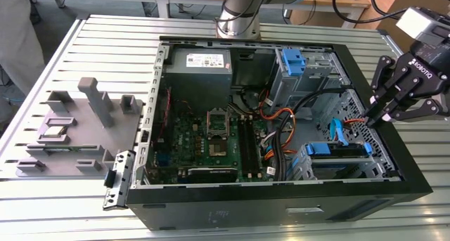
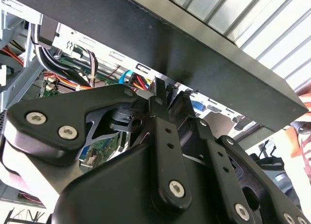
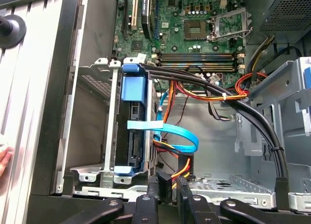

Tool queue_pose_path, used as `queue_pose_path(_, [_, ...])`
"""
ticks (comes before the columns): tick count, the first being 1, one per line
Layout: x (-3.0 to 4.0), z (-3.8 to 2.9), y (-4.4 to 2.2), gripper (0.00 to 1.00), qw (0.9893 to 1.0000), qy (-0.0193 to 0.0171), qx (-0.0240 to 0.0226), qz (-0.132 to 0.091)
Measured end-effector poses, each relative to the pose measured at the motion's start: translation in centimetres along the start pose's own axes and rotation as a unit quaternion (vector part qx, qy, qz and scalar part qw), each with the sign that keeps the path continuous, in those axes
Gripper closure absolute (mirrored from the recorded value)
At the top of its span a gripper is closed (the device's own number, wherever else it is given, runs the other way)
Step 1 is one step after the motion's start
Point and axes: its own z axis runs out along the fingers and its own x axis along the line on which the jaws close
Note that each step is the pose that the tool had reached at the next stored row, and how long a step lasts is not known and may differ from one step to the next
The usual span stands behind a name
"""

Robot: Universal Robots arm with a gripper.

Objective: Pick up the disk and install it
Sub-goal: 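Insert the second disk wire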

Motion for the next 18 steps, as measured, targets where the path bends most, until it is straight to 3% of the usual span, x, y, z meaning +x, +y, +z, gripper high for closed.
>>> queue_pose_path(3, [0.00,0.01,-0.07,0.70,0.9999,-0.0002,-0.0105,-0.001])
queue_pose_path(12, [0.00,0.01,-0.06,0.70,0.9999,-0.0002,-0.0110,-0.001])
queue_pose_path(18, [0.01,-0.08,-0.47,0.70,0.9999,-0.0001,-0.0125,-0.001])
